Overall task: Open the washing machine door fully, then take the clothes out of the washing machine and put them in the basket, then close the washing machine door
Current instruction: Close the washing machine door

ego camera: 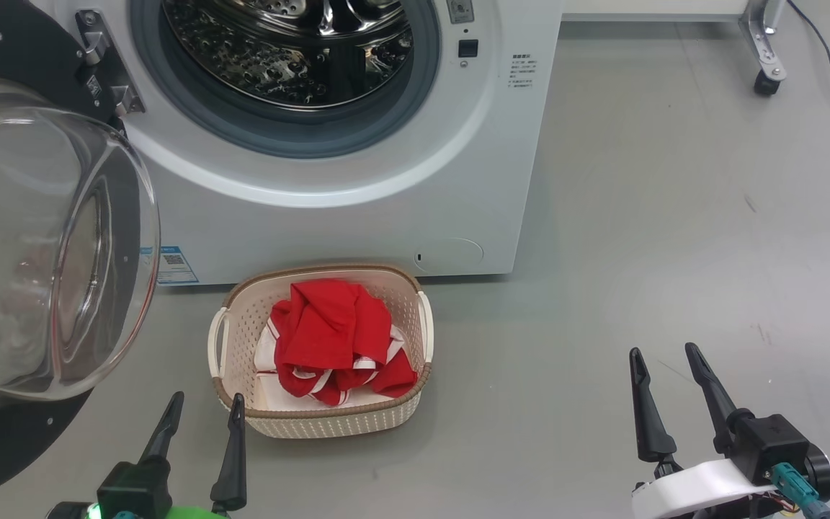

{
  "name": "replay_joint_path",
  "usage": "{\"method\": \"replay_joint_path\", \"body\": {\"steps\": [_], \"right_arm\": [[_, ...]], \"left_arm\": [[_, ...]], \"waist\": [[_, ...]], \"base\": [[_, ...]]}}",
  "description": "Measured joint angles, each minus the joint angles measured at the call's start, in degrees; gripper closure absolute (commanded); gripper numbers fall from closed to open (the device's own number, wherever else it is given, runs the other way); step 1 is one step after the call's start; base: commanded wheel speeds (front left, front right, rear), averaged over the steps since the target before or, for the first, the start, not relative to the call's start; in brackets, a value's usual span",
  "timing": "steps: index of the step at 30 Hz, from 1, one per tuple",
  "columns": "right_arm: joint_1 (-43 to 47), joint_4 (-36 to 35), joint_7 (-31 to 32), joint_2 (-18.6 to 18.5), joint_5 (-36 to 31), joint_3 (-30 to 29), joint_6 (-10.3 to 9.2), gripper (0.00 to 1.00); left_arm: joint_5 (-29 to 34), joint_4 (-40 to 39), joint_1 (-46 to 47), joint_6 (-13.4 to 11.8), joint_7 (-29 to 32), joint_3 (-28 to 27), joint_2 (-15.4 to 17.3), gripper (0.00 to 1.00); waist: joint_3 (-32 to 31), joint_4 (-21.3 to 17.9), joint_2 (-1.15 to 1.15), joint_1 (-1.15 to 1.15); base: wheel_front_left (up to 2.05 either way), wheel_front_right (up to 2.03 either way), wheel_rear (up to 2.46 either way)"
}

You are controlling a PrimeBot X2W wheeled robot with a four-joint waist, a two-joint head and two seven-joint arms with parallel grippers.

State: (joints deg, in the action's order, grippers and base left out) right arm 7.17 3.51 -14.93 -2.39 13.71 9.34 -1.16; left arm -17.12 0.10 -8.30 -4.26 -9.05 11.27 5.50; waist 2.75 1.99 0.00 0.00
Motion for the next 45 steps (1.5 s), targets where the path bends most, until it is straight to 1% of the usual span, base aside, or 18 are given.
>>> {"method": "replay_joint_path", "body": {"steps": [6,11,20,23,32,35,37,45], "right_arm": [[0.0,-0.3,0.0,0.0,0.0,-0.4,0.02,0.00],[0.0,-0.4,0.0,0.0,-0.2,-0.5,0.09,0.00],[0.0,-0.4,0.0,0.0,-0.7,-0.4,0.66,0.00],[0.0,-0.4,0.0,0.0,-0.7,-0.2,1.07,0.00],[0.0,-0.3,0.0,0.0,-0.7,1.0,1.10,0.00],[0.0,-0.2,0.0,0.0,-0.7,1.7,1.11,0.00],[-0.2,0.2,0.0,0.0,-0.7,2.1,1.62,0.00],[-0.2,0.7,0.0,0.0,-0.7,2.5,1.62,0.00]], "left_arm": [[0.5,0.0,0.0,0.0,0.2,0.2,0.0,0.00],[0.6,0.0,0.1,0.0,0.2,0.2,-0.1,0.00],[0.6,0.1,0.1,-0.1,0.1,0.1,-0.3,0.00],[0.6,0.2,0.1,-0.5,0.1,0.1,-0.4,0.00],[0.5,0.3,0.1,-0.6,0.1,-0.4,-0.4,0.00],[0.5,0.3,0.1,-0.6,0.0,-0.8,-0.4,0.00],[0.5,0.3,0.1,-0.8,-0.1,-1.4,-0.4,0.00],[0.1,0.3,0.1,-0.8,-0.1,-1.6,-0.4,0.00]], "waist": [[0.1,2.4,0.00,0.00],[0.1,5.2,0.00,0.00],[0.2,11.4,0.00,0.00],[0.2,13.5,0.00,0.00],[0.1,19.1,0.00,0.00],[0.1,20.3,0.00,0.00],[0.2,20.7,0.00,0.00],[0.0,20.7,0.00,0.00]], "base": [[0.00,0.00,0.00],[0.00,0.00,0.00],[0.00,0.00,0.00],[0.00,0.00,0.00],[0.00,0.00,0.00],[0.00,0.00,0.00],[0.00,0.00,0.00],[0.00,0.00,0.00]]}}
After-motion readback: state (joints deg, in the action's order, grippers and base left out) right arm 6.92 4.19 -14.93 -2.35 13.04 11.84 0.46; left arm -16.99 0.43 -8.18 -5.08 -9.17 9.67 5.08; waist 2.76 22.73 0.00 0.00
